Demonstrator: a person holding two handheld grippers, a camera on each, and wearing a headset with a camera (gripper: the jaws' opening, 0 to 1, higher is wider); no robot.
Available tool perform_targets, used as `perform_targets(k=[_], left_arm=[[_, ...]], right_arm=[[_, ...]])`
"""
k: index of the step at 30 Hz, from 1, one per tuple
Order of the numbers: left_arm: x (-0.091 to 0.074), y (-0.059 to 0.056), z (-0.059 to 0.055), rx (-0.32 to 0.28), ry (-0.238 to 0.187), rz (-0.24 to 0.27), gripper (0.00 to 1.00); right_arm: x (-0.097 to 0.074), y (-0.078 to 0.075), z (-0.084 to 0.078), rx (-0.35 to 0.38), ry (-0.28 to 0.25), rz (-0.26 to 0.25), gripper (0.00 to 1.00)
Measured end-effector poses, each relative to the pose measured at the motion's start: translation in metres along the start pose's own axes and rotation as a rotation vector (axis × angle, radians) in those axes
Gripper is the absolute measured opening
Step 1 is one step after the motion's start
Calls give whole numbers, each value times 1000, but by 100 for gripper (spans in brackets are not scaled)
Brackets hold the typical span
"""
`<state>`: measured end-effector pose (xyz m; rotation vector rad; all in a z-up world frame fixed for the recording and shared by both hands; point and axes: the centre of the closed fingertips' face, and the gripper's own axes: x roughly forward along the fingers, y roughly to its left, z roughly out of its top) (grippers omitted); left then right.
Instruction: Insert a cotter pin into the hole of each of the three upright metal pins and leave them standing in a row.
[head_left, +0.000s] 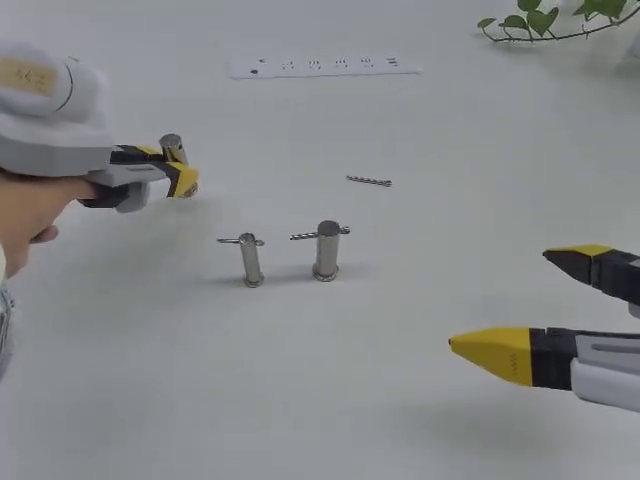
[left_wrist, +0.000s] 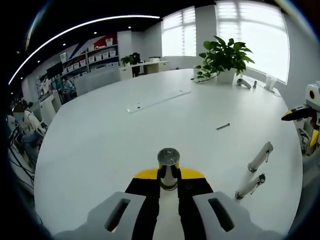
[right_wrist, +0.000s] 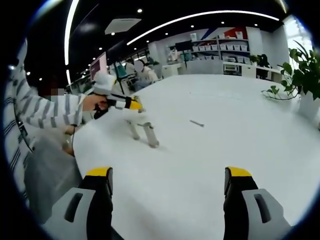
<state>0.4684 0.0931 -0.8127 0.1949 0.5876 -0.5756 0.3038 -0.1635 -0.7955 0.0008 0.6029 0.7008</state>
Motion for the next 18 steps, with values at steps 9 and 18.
perform_targets(k=[9, 18], left_arm=[[-42, -4, -2, -59, 5, 39, 10], [-81, -32, -7, -100, -10, 80, 11]], right_arm=[[-1, 3, 4, -7, -22, 15, 93], [-4, 7, 9, -20, -37, 32, 93]])
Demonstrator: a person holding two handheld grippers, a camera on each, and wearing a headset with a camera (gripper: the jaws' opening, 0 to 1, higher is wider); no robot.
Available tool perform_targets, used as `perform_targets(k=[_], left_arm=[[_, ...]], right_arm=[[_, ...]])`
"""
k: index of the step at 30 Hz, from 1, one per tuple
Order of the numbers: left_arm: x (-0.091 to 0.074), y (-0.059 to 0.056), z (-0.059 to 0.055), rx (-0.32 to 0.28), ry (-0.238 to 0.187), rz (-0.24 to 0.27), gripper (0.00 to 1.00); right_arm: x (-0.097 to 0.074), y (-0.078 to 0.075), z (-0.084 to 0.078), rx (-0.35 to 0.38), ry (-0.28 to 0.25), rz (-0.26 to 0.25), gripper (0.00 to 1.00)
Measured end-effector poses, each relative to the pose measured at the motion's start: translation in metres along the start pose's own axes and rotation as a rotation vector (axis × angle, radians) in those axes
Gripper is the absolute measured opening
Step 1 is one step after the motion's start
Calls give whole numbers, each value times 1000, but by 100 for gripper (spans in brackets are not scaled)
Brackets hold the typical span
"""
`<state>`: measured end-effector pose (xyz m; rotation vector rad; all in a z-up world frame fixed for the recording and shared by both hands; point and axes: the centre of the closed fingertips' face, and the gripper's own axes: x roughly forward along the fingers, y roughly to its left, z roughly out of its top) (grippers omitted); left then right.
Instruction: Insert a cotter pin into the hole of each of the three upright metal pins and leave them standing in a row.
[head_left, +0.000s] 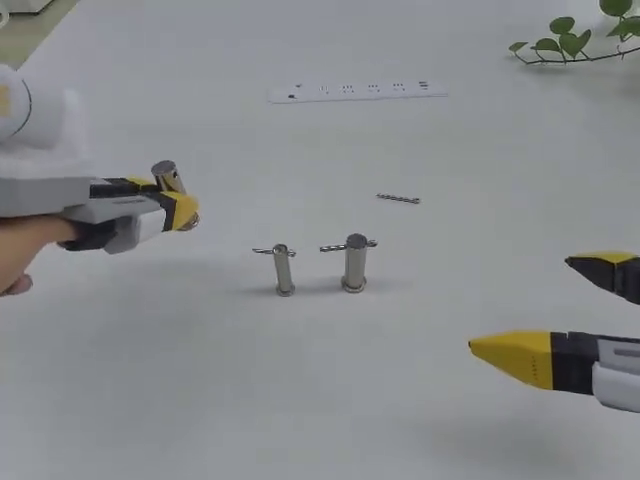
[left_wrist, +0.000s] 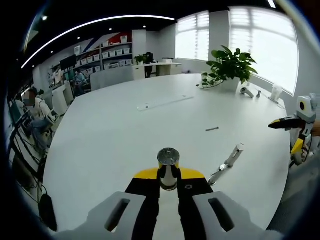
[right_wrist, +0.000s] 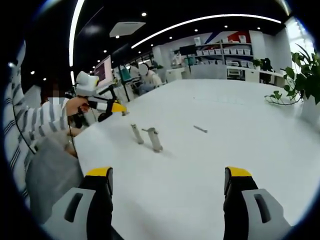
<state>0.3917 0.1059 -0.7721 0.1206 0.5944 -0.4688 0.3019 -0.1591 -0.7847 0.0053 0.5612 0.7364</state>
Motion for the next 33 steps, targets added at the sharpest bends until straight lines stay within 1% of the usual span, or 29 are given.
perform_targets(k=[1, 2, 5, 6, 9, 11, 12, 14, 16, 18, 19, 21, 22, 24, 26, 27, 28, 31, 33], left_arm=[[-5, -3, -1, -1, -1, 4, 11], [-7, -2, -2, -2, -2, 9, 11], [-19, -8, -6, -31, -8, 23, 11], [-20, -8, -6, -37, -9, 24, 11], [-34, -19, -11, -58, -8, 39, 11], [-38, -23, -14, -67, -8, 48, 11], [-41, -25, -16, -87, -8, 59, 11], [-43, -30, -19, -95, -10, 59, 11], [-43, -35, -24, -107, -7, 59, 11], [-43, -40, -29, -101, 15, 61, 11], [-43, -42, -31, -99, 20, 66, 11], [-43, -46, -32, -108, 13, 75, 11], [-42, -50, -33, -118, 12, 80, 11], [-40, -55, -36, -115, 18, 94, 11], [-37, -62, -38, -119, 25, 107, 11], [-36, -66, -39, -141, 25, 107, 11], [-35, -69, -40, -147, 24, 104, 11], [-29, -78, -41, -131, 27, 96, 11], [-25, -83, -41, -134, 31, 96, 11]], right_arm=[[0, 0, 0, -1, -1, 0, 93], [-1, 1, 1, -3, -3, 1, 93], [-3, 1, 1, -5, -6, 1, 93], [-3, 2, 2, -5, -9, 2, 93], [-5, 3, 1, -5, -12, 2, 93], [-7, 3, 1, -5, -12, 2, 93], [-8, 3, 1, -5, -13, 1, 93], [-9, 3, 1, -5, -17, -1, 93], [-11, 3, 1, -3, -20, -3, 93], [-12, 3, 0, -5, -20, -3, 93], [-13, 3, 0, -7, -20, -3, 93], [-14, 2, -1, -10, -20, -5, 93], [-15, 2, -1, -9, -21, -7, 93], [-15, 1, -2, -9, -19, -8, 93], [-16, 1, -2, -12, -17, -9, 93], [-16, 1, -2, -13, -17, -8, 93], [-17, 0, -2, -14, -19, -9, 93], [-18, 0, -1, -16, -22, -10, 93], [-18, -1, -1, -18, -22, -10, 93]])
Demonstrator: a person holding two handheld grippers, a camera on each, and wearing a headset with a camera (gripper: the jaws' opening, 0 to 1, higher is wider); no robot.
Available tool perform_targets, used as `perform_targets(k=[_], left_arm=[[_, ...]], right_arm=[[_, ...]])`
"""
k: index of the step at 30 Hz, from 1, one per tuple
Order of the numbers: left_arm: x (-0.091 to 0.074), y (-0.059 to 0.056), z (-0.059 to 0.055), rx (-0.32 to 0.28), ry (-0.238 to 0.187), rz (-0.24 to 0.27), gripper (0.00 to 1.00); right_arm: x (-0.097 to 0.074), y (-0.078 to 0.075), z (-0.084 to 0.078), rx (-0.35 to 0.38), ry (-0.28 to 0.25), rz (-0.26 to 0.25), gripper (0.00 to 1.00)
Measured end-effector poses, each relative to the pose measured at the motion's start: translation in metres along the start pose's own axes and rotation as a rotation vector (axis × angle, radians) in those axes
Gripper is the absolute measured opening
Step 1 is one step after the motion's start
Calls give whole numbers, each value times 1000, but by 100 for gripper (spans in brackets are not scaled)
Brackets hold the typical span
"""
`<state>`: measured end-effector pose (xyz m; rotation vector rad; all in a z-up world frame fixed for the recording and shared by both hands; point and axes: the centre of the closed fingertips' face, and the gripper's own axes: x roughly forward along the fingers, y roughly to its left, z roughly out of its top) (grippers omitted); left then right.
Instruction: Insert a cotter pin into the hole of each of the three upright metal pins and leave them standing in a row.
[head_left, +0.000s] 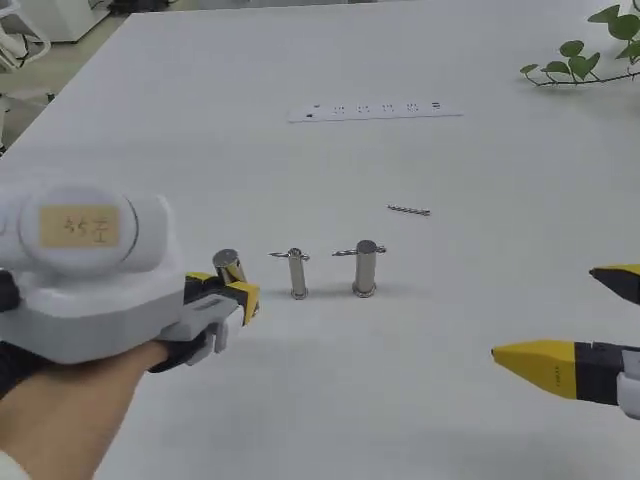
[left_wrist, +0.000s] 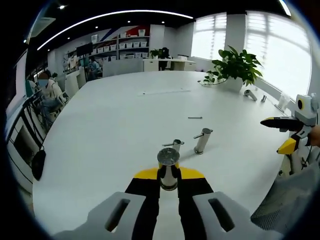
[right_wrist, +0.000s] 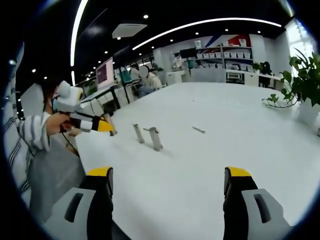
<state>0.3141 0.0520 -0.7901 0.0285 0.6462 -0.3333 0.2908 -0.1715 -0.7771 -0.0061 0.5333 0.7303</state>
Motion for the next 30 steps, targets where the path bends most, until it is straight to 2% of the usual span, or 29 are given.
perform_targets(k=[4, 9, 16, 20, 28, 30], left_arm=[[8, -12, -5, -25, 13, -24, 11], [17, -26, -12, -12, 28, -36, 11], [29, -38, -26, -2, 61, -55, 11], [34, -40, -34, -8, 76, -50, 11], [42, -45, -42, -10, 91, -56, 11], [44, -46, -42, 12, 91, -54, 11]], right_arm=[[-1, 0, -1, 4, 0, 0, 93], [-2, 0, -3, 5, 2, 1, 93], [-4, -1, -5, 8, 5, 2, 93], [-5, -1, -5, 10, 6, 3, 93], [-5, 0, -8, 12, 15, 5, 93], [-5, 0, -9, 11, 17, 7, 93]])
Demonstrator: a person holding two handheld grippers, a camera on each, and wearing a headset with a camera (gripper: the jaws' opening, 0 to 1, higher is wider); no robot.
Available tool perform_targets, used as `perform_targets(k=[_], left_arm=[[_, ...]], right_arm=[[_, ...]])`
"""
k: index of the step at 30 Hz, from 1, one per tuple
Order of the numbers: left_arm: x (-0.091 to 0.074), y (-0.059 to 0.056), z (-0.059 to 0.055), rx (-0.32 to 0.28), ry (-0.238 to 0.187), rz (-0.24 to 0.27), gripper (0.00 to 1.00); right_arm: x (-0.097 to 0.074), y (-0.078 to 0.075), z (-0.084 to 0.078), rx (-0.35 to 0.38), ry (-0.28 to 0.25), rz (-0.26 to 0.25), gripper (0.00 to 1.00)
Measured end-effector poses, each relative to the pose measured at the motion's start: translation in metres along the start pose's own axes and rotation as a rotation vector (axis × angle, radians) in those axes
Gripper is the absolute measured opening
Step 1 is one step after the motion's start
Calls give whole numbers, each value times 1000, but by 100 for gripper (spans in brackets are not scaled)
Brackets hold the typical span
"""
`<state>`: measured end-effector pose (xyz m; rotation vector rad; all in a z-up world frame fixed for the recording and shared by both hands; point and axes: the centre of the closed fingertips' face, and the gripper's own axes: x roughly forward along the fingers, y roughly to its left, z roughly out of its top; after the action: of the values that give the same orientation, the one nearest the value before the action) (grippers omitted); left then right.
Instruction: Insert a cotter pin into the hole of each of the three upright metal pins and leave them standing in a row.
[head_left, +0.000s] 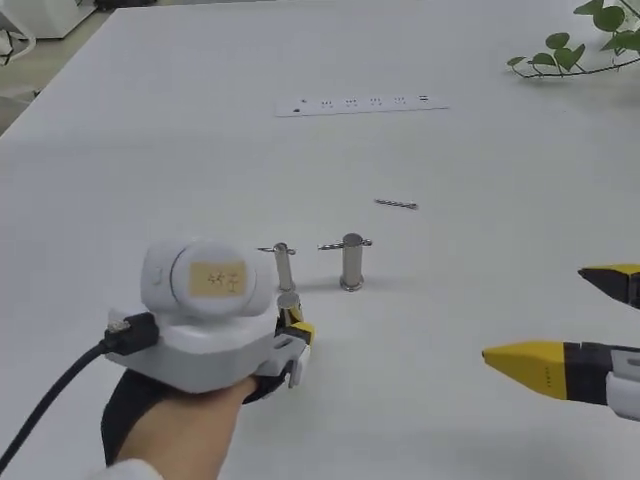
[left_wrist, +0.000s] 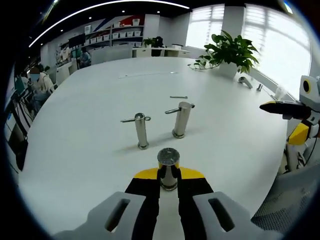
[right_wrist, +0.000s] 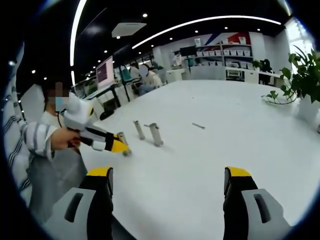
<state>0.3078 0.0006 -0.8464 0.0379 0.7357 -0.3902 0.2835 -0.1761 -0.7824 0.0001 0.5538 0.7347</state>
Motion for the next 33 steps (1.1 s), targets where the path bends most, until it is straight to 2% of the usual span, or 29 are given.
perform_targets(k=[7, 13, 26, 30, 33], left_arm=[[9, 1, 8, 41, -31, 17, 11], [14, 2, 12, 44, -50, 26, 11], [9, 2, 7, 36, -46, 26, 11], [7, 1, 5, 60, -43, 31, 11], [6, 2, 4, 49, -43, 30, 11]], right_arm=[[-2, -3, 0, 0, 6, -9, 93], [-2, -3, -1, 2, 7, -14, 93], [-1, 1, 0, 1, 7, -7, 93], [-1, 1, 0, 1, 5, -7, 93], [-1, 1, -1, 1, 5, -7, 93]])
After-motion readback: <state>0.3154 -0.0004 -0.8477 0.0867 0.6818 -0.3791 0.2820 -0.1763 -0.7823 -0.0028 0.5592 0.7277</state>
